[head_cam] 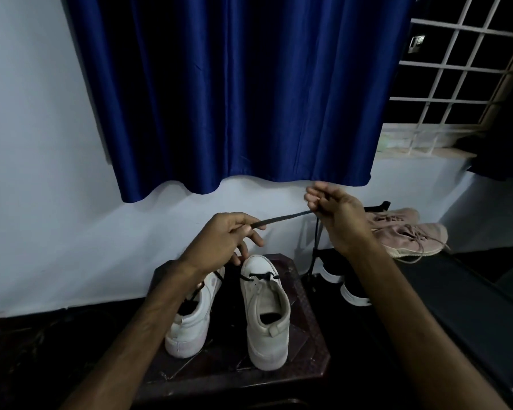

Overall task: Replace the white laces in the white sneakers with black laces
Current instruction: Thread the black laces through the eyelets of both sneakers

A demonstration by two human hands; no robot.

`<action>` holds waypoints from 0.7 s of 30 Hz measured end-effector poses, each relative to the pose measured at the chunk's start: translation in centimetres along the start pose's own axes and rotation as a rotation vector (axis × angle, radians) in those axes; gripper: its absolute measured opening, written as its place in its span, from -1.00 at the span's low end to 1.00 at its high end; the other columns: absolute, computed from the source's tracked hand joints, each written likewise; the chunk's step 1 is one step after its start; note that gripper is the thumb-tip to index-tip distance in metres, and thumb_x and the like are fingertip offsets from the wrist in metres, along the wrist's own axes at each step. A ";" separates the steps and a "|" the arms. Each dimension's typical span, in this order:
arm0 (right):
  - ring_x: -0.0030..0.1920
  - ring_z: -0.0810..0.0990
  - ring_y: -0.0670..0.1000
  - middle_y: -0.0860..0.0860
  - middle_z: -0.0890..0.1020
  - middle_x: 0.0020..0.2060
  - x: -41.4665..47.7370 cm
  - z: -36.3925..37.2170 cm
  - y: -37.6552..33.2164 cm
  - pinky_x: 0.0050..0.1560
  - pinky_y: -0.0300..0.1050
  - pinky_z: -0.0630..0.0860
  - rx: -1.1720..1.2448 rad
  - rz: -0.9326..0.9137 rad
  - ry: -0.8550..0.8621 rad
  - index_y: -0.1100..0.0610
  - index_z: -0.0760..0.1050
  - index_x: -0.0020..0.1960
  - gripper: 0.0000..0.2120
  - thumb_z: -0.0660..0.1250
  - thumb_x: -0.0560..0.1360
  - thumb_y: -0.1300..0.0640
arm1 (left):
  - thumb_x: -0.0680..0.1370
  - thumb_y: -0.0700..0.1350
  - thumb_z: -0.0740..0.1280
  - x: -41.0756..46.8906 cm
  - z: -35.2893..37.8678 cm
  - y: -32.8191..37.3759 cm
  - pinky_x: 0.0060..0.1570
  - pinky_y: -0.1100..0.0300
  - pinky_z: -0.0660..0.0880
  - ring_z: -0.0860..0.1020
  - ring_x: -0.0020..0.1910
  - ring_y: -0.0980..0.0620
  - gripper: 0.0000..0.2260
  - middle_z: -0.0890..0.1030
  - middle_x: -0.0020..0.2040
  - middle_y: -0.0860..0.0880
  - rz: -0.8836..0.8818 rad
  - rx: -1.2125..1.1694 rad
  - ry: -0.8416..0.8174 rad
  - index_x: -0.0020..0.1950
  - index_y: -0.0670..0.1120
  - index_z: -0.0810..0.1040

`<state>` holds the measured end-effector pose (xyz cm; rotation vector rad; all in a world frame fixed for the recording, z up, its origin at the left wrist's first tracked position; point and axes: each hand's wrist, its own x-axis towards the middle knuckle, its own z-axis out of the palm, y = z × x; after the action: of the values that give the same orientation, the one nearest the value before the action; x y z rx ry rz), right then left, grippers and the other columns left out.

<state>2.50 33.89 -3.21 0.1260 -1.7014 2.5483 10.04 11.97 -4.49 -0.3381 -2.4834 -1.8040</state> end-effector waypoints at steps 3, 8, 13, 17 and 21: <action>0.10 0.62 0.06 0.09 0.65 0.10 0.4 -1.0 1.0 0.13 -0.05 0.56 -0.563 -0.023 -0.087 0.12 0.45 0.31 -0.72 0.20 0.62 0.27 | 0.60 -0.14 0.29 0.5 0.3 -0.3 -0.43 0.19 0.45 0.52 -0.43 -0.02 -0.88 0.70 -0.24 -0.01 0.041 0.128 0.102 -0.05 -0.15 0.58; 0.02 0.61 0.10 0.05 0.64 0.03 -0.6 -0.6 2.3 0.05 0.01 0.55 -1.453 -0.174 -0.086 -0.02 0.39 0.39 -0.62 0.23 0.61 -0.06 | 0.51 0.04 0.40 1.1 1.8 -1.2 -0.37 0.22 0.45 0.43 -0.57 0.17 -0.79 0.67 -0.38 0.04 0.039 0.317 0.140 -0.22 -0.07 0.55; 0.08 0.52 0.01 0.03 0.54 0.06 -2.1 1.1 3.4 0.07 -0.08 0.46 -1.271 -0.313 -0.269 -0.03 0.56 0.26 -0.70 0.16 0.64 -0.06 | 0.58 -0.02 0.31 1.6 2.5 -2.9 -0.25 0.00 0.54 0.45 -0.52 0.03 -0.82 0.68 -0.33 0.04 0.040 0.213 0.137 -0.17 -0.05 0.58; -0.06 0.64 -0.09 0.05 0.68 -0.08 -2.6 1.9 5.4 0.03 -0.06 0.54 -0.858 -0.085 -0.529 0.22 0.59 0.10 -0.72 0.16 0.66 0.10 | 0.62 -0.04 0.25 1.9 3.0 -3.9 -0.32 0.03 0.45 0.43 -0.52 0.11 -0.90 0.65 -0.36 0.01 0.066 0.189 0.172 -0.06 -0.03 0.45; -0.23 0.58 -0.01 0.14 0.68 -0.20 -2.3 1.1 6.6 -0.14 0.04 0.45 -0.569 0.028 -0.528 0.30 0.60 -0.04 -0.77 0.29 0.59 0.13 | 0.60 -0.01 0.28 1.9 3.0 -4.1 -0.30 0.15 0.40 0.50 -0.46 0.17 -0.87 0.60 -0.41 -0.03 0.086 0.136 0.216 0.05 -0.02 0.39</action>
<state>4.09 30.30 -9.04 0.7892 -2.5456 2.0428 7.63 13.91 -8.93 -0.2250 -2.3873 -1.5400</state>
